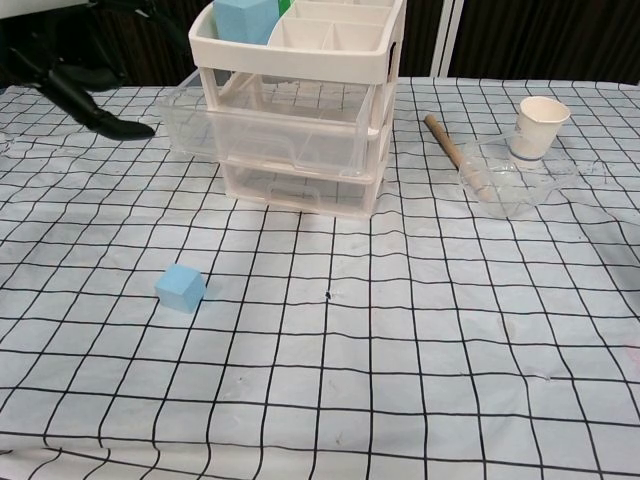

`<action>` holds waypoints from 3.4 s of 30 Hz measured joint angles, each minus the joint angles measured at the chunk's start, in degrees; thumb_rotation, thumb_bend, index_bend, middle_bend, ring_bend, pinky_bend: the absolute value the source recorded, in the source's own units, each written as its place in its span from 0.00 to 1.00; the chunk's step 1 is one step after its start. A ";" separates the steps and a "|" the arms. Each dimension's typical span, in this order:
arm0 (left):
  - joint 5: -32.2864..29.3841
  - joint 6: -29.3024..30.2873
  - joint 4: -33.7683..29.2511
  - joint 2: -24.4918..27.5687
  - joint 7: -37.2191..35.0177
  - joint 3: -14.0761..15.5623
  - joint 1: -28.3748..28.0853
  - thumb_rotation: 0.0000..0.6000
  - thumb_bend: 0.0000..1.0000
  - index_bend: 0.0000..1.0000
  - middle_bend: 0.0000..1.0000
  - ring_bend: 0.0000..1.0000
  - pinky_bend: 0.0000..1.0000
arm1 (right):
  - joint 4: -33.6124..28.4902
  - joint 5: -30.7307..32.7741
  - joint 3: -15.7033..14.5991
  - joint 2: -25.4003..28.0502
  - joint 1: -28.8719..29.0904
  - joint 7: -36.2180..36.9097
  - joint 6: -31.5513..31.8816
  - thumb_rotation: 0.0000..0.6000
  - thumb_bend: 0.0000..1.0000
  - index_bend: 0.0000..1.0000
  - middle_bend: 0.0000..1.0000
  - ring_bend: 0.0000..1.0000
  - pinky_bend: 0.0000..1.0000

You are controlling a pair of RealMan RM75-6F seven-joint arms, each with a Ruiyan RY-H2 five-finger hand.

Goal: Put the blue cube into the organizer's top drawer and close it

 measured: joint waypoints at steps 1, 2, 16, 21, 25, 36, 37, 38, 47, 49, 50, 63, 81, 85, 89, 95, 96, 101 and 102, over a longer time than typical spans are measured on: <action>0.38 0.36 -0.35 0.65 -0.07 0.55 0.58 1.00 0.19 0.25 1.00 0.95 0.91 | -0.02 0.00 0.00 -0.01 -0.01 0.00 0.03 1.00 0.24 0.06 0.00 0.00 0.18; 0.79 0.67 -0.70 1.43 -0.09 1.22 1.17 1.00 0.20 0.26 1.00 0.95 0.91 | -0.03 0.00 0.01 -0.02 -0.02 -0.02 0.05 1.00 0.24 0.06 0.00 0.00 0.18; -1.44 -1.29 3.22 6.80 5.91 8.63 5.39 1.00 0.23 0.38 1.00 0.97 0.93 | -0.14 -0.05 0.03 -0.08 -0.14 -0.18 0.31 1.00 0.24 0.06 0.00 0.00 0.18; -6.55 -4.75 6.31 5.12 9.22 8.48 3.84 1.00 0.23 0.38 1.00 0.97 0.93 | -0.10 0.00 0.05 -0.03 -0.14 -0.04 0.27 1.00 0.25 0.06 0.00 0.00 0.18; -9.95 -7.15 8.93 2.90 12.33 8.29 2.19 1.00 0.23 0.37 1.00 0.97 0.93 | -0.09 0.03 0.06 0.04 -0.11 0.15 0.16 1.00 0.25 0.06 0.00 0.00 0.18; -15.87 -11.15 13.29 -3.66 14.94 7.04 -1.17 1.00 0.23 0.36 1.00 0.98 0.94 | -0.10 0.13 0.08 0.14 -0.07 0.54 -0.03 1.00 0.25 0.06 0.00 0.00 0.18; -15.85 -11.30 13.53 -4.15 14.86 6.93 -1.34 1.00 0.24 0.36 1.00 0.98 0.94 | -0.12 0.13 0.07 0.14 -0.06 0.55 -0.06 1.00 0.25 0.06 0.00 0.00 0.18; -15.82 -11.43 13.76 -4.64 14.77 6.83 -1.50 1.00 0.24 0.36 1.00 0.98 0.94 | -0.13 0.13 0.07 0.14 -0.06 0.54 -0.07 1.00 0.25 0.06 0.00 0.00 0.18; -17.05 -12.91 16.56 -10.46 14.61 6.01 -3.50 1.00 0.24 0.36 1.00 0.98 0.94 | -0.15 0.13 0.09 0.17 -0.09 0.71 -0.01 1.00 0.25 0.06 0.00 0.00 0.18; -17.55 -13.04 16.79 -11.26 14.86 5.82 -4.01 1.00 0.24 0.36 1.00 0.98 0.94 | -0.17 0.17 0.09 0.20 -0.08 0.82 -0.08 1.00 0.25 0.06 0.00 0.00 0.18; -17.67 -13.07 16.87 -11.53 14.98 5.78 -4.17 1.00 0.24 0.36 1.00 0.98 0.94 | -0.16 0.17 0.09 0.21 -0.08 0.85 -0.10 1.00 0.26 0.06 0.00 0.00 0.18; -20.64 -13.50 19.01 -15.42 15.22 5.17 -5.97 1.00 0.35 0.43 1.00 0.99 0.94 | -0.15 -0.08 -0.01 0.28 -0.05 1.13 -0.12 1.00 0.27 0.06 0.00 0.00 0.18; -10.82 -8.98 10.59 -10.52 11.61 4.96 -4.88 1.00 0.42 0.50 1.00 0.99 0.95 | -0.15 -0.22 -0.09 0.32 -0.04 1.24 -0.16 1.00 0.27 0.06 0.00 0.00 0.18; -8.07 -7.78 5.53 -7.56 10.33 3.80 -4.72 1.00 0.42 0.50 1.00 0.99 0.95 | -0.19 -0.25 -0.10 0.27 -0.06 1.09 -0.10 1.00 0.28 0.06 0.00 0.00 0.18; -5.91 -6.99 0.28 -4.33 9.27 1.41 -5.15 1.00 0.42 0.50 1.00 0.99 0.95 | -0.25 -0.23 -0.12 0.25 -0.08 0.97 -0.09 1.00 0.28 0.06 0.00 0.00 0.18; -7.33 -6.81 -1.19 -3.23 10.07 -2.71 -7.74 1.00 0.42 0.50 1.00 0.99 0.94 | -0.24 -0.18 -0.09 0.21 -0.07 0.86 -0.08 1.00 0.28 0.06 0.00 0.00 0.18; -8.29 -6.84 -1.02 -3.55 10.04 -3.59 -8.29 1.00 0.42 0.50 1.00 0.99 0.94 | -0.19 -0.21 -0.09 0.22 -0.08 0.89 -0.04 1.00 0.28 0.06 0.00 0.00 0.18; -10.44 -6.30 1.36 -6.31 8.98 -6.94 -10.28 1.00 0.42 0.50 1.00 0.99 0.95 | -0.16 -0.13 -0.09 0.29 -0.06 1.07 -0.18 1.00 0.28 0.06 0.00 0.00 0.18; -10.67 -5.99 2.24 -7.11 8.62 -7.55 -10.65 1.00 0.42 0.50 1.00 0.99 0.95 | -0.14 -0.09 -0.09 0.29 -0.05 1.10 -0.21 1.00 0.28 0.06 0.00 0.00 0.18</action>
